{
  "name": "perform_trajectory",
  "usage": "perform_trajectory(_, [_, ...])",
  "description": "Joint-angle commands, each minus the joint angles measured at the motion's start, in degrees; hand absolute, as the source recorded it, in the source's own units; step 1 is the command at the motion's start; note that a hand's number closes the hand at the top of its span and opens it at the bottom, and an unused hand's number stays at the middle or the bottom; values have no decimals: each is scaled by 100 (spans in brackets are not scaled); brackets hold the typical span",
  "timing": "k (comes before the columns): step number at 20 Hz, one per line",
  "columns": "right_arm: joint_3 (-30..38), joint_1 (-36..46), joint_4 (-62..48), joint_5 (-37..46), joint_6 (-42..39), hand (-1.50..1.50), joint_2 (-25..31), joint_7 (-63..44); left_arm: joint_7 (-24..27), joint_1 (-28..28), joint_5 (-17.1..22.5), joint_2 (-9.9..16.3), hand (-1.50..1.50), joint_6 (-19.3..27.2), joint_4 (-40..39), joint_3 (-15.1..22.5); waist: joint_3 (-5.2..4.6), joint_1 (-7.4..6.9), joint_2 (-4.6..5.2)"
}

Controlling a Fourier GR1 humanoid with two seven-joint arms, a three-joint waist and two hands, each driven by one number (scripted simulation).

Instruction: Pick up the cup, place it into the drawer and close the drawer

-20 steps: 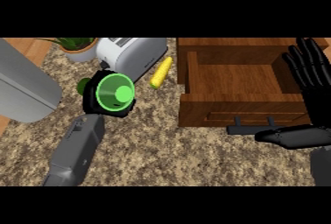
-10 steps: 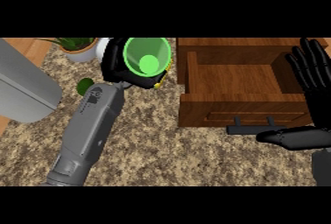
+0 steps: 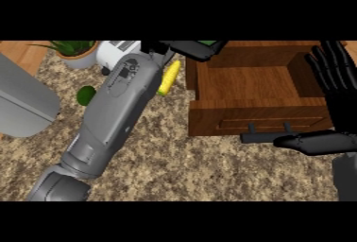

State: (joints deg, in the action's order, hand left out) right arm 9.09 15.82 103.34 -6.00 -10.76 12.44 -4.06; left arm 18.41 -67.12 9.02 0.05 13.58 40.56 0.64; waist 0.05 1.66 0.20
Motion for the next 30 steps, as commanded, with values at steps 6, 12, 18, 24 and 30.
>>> perform_trajectory(6, [5,280,-13,-193,-192,-150,118,-86,-532,-1113,455,-5,150,898,-1710,842,6,346,93])
perform_trajectory(12, [-200,271,73,-123,-183,-150,-47,53,-506,-974,600,-5,150,224,-2371,1269,10,651,203])
perform_trajectory(18, [-267,578,-102,-288,-397,-150,27,-9,-749,-866,775,-5,150,138,-2437,1888,11,948,242])
perform_trajectory(24, [-522,814,-303,-578,-716,-150,-103,33,-212,-543,1362,-5,-150,134,-2110,1801,1,1034,311])
perform_trajectory(30, [-1229,699,-180,-1223,-1683,150,-192,-46,486,-408,2111,-5,-150,-100,-1667,1543,-7,988,263])
